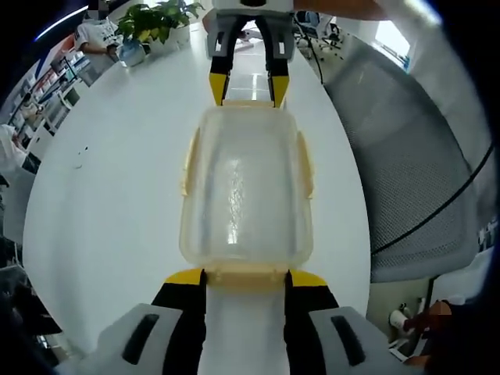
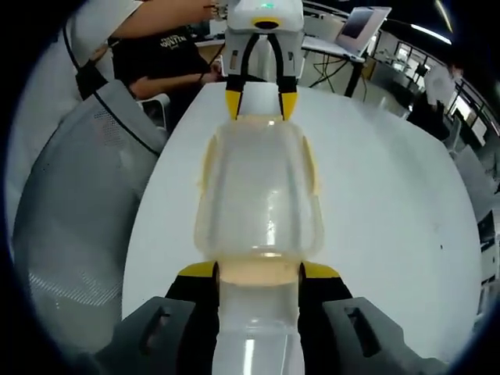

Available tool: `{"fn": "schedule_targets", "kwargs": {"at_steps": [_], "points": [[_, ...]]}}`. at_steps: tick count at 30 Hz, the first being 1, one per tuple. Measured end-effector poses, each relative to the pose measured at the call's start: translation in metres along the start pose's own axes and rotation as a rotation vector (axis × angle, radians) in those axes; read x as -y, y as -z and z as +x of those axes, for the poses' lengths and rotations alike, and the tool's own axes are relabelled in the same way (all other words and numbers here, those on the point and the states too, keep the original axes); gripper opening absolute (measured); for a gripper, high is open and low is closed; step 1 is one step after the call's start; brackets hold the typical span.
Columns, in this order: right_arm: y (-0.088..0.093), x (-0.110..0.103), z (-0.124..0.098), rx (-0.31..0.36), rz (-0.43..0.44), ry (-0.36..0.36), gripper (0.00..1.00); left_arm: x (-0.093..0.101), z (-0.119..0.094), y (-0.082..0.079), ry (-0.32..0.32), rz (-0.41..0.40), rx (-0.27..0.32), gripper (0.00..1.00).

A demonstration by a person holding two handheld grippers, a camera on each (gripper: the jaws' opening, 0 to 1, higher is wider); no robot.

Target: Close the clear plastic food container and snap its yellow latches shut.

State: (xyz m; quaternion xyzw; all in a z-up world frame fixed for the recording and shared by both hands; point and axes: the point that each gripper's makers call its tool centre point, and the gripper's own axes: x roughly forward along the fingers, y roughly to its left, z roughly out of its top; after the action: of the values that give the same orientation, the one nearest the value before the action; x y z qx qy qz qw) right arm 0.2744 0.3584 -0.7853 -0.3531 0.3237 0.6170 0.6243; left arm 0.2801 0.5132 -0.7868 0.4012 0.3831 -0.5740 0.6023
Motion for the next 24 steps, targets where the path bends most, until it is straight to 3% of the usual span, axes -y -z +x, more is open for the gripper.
{"fn": "schedule_targets", "kwargs": {"at_steps": [24], "points": [[0.040,-0.006,-0.045,-0.026,0.030,0.039,0.35,0.000,0.007,-0.061,0.007,0.043,0.038,0.34]]}}
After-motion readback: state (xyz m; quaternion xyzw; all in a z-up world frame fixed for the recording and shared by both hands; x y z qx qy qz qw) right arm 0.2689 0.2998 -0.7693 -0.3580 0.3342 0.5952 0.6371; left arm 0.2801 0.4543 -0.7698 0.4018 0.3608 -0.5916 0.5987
